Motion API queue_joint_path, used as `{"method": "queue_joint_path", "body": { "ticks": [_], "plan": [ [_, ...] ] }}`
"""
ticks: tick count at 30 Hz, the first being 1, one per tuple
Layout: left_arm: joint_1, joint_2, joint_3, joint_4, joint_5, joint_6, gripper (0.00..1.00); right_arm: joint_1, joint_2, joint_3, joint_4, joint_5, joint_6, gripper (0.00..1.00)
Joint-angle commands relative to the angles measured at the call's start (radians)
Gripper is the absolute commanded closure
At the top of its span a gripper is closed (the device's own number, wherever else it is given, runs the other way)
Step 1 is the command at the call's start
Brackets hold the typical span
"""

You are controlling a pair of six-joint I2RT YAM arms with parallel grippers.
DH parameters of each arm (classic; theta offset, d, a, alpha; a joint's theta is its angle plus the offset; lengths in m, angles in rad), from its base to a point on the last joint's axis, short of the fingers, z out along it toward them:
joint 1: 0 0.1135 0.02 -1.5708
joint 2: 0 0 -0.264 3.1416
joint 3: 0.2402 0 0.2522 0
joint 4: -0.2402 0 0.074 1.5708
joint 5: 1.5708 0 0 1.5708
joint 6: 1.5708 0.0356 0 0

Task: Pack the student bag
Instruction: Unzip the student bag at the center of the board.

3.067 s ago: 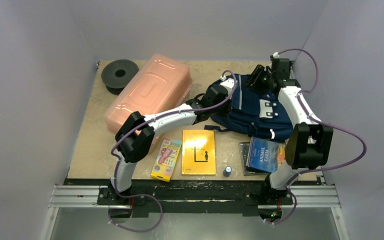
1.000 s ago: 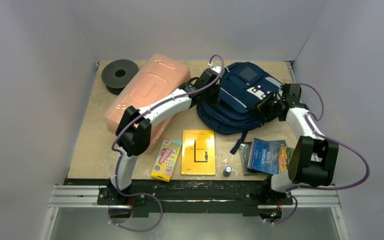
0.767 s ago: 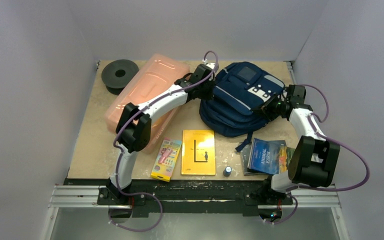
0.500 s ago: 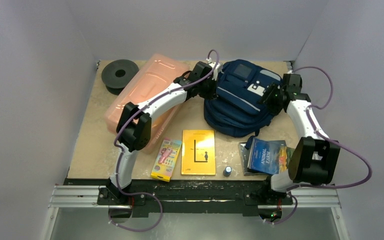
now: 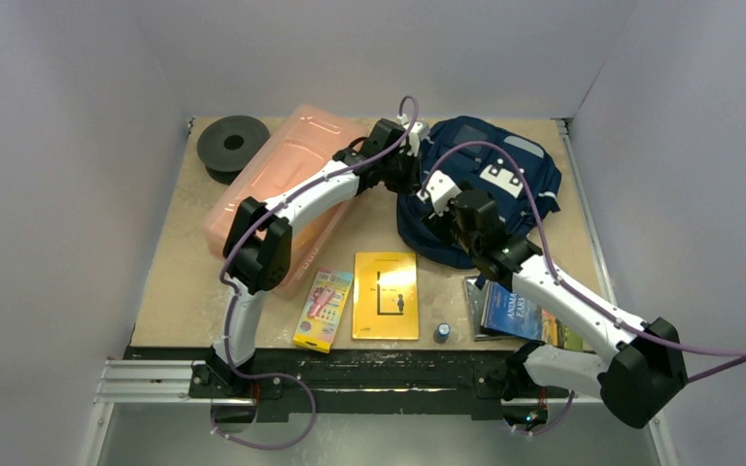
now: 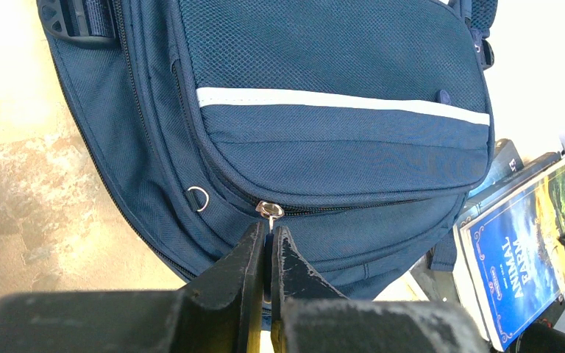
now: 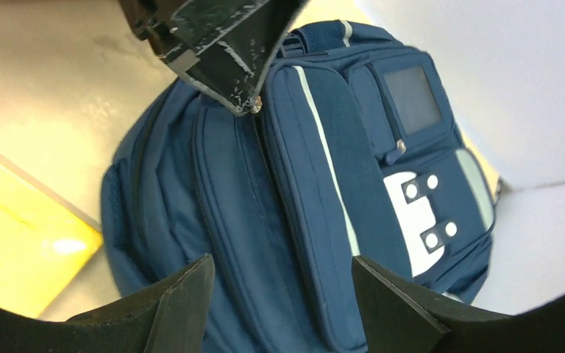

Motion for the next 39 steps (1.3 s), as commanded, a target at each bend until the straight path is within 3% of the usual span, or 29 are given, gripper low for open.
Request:
{"method": "queue_joint_path", "body": {
  "ticks": [1,6,17,19,21,22,26,29,33,39],
  "plan": [
    [0.008,-0.083,0.001,0.038,0.045,-0.008,1.00,-0.005,0.076,0.028,0.113,-0.079,-0.352,0.29],
    [0.011,-0.097,-0.020,0.062,0.056,-0.014,1.00,-0.017,0.200,0.033,0.238,0.004,-0.463,0.33],
    [0.015,-0.116,-0.050,0.091,0.078,-0.015,1.00,-0.041,0.368,0.074,0.353,0.097,-0.451,0.49],
    [0.017,-0.122,-0.056,0.093,0.079,-0.010,1.00,-0.057,0.377,0.077,0.354,0.119,-0.431,0.62],
    [0.019,-0.125,-0.062,0.096,0.078,-0.010,1.00,-0.076,0.381,0.074,0.355,0.150,-0.403,0.90],
    [0.022,-0.127,-0.065,0.099,0.077,-0.013,1.00,-0.086,0.374,0.060,0.369,0.160,-0.390,0.98],
    [0.030,-0.134,-0.074,0.109,0.062,-0.015,1.00,-0.148,0.281,-0.004,0.388,0.079,-0.296,1.00],
    [0.040,-0.132,-0.055,0.079,-0.055,0.011,1.00,-0.171,0.213,-0.061,0.386,-0.035,-0.274,1.00],
    [0.060,-0.061,0.052,-0.006,-0.218,0.089,1.00,-0.191,0.185,-0.159,0.482,-0.077,-0.303,1.00],
    [0.068,0.076,0.217,0.001,-0.259,0.102,1.00,-0.202,0.194,-0.205,0.608,-0.150,-0.316,1.00]
  ]
}}
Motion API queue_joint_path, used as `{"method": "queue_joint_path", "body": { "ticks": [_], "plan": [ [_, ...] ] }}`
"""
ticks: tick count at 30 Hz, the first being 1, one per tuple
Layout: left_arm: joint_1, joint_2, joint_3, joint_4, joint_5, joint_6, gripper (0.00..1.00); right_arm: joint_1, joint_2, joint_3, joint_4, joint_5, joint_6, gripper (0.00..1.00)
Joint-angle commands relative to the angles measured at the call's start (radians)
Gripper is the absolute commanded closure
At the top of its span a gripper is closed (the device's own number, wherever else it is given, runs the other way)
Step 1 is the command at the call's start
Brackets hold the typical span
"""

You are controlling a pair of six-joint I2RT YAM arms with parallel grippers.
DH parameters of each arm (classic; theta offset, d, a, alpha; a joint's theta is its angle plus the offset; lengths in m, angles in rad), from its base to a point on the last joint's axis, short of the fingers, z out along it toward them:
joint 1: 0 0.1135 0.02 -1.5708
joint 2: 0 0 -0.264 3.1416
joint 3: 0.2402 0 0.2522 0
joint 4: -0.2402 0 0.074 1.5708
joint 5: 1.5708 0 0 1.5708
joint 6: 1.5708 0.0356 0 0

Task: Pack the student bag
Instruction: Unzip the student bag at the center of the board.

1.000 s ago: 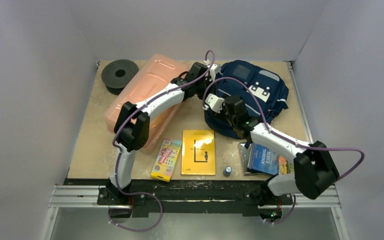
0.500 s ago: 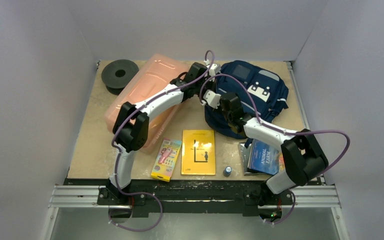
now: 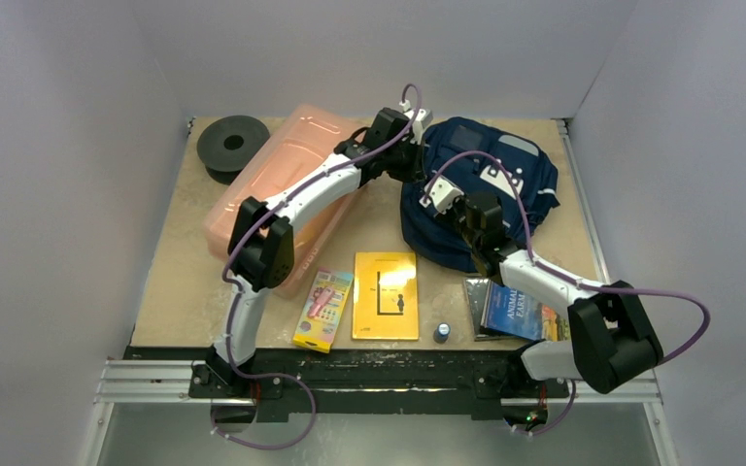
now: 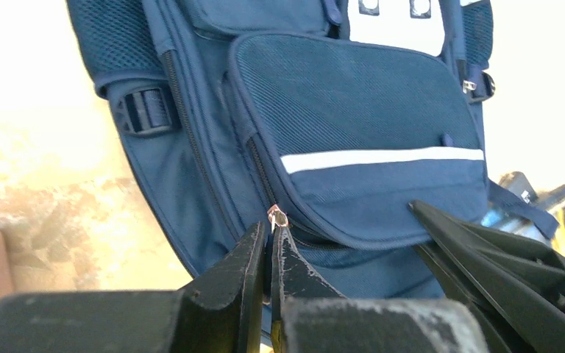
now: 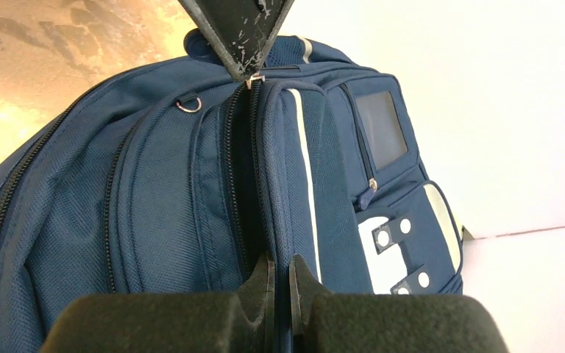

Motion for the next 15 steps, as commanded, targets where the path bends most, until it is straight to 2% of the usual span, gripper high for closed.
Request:
{"method": "queue_joint_path", "body": {
  "ticks": [1,5,12,15],
  "plan": [
    [0.062,0.074,0.143,0.034,-0.186,0.053,1.00,-0.038,-0.010,-0.027,0.086,0.008,-0.007,1.00],
    [0.069,0.165,0.274,-0.026,-0.258,0.061,1.00,-0.039,-0.046,-0.034,0.094,0.009,-0.018,1.00],
    [0.073,0.177,0.259,0.050,-0.254,0.060,1.00,-0.051,-0.073,-0.008,0.088,-0.014,0.005,1.00],
    [0.075,0.200,0.283,0.051,-0.256,0.057,1.00,-0.051,-0.066,0.030,0.076,0.001,0.068,1.00]
  ]
}}
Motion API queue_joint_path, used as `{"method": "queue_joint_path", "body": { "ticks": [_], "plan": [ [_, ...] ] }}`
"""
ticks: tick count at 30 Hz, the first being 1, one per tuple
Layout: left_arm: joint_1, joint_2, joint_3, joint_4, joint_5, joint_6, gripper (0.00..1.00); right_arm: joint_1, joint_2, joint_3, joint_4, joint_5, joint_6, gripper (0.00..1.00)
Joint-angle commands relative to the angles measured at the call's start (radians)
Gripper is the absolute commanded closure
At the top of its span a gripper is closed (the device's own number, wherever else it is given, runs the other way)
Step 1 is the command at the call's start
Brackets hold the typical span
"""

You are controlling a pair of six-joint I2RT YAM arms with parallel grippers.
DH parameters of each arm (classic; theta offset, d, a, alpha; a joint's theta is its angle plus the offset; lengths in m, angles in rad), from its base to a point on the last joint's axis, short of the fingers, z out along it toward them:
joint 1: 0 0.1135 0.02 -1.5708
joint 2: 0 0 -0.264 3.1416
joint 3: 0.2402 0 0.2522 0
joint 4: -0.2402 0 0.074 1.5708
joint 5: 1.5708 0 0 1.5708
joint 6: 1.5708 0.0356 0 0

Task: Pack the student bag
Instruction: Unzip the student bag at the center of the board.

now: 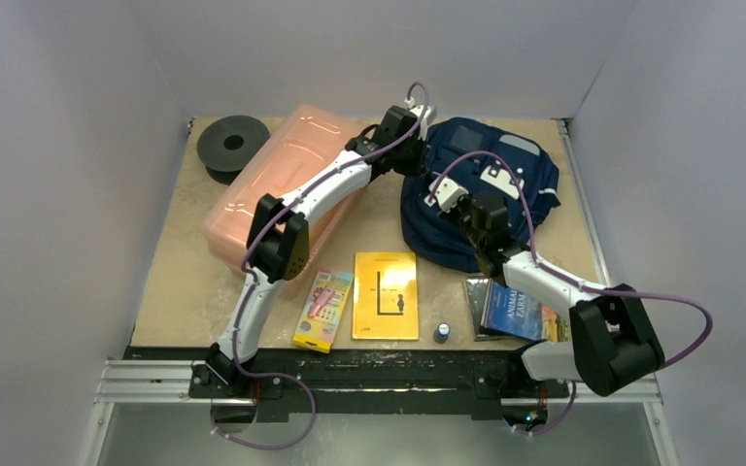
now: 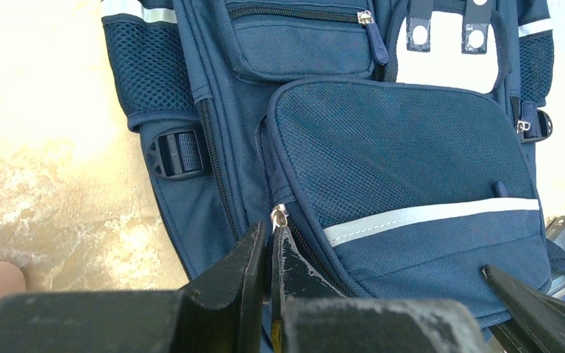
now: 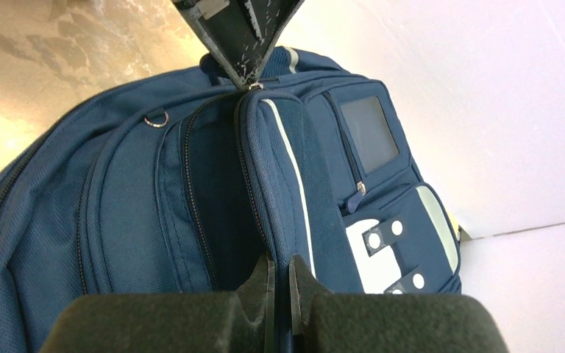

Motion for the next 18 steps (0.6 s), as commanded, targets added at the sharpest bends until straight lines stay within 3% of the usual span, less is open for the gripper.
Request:
{"method": "queue_joint_path", "body": {
  "ticks": [1,3,4,9,12,18],
  "plan": [
    [0.068,0.029,0.078,0.081,-0.165,0.040,1.00,-0.016,-0.045,0.063,0.021,0.050,0.084,1.00],
    [0.068,0.034,0.103,0.064,-0.155,0.037,1.00,-0.016,-0.025,0.101,0.015,0.085,0.113,1.00],
    [0.069,0.031,0.123,0.045,-0.155,0.034,0.95,-0.016,-0.009,0.133,-0.009,0.103,0.136,1.00],
    [0.102,-0.077,0.152,-0.081,-0.112,-0.045,0.48,-0.017,0.086,0.386,-0.367,0.130,0.254,1.00],
    [0.132,-0.218,0.075,-0.118,0.012,-0.116,0.24,-0.018,0.101,0.439,-0.462,0.158,0.322,1.00],
    [0.159,-0.562,-0.210,-0.118,0.220,-0.245,0.19,-0.018,0.163,0.505,-0.573,0.162,0.394,1.00]
  ]
}}
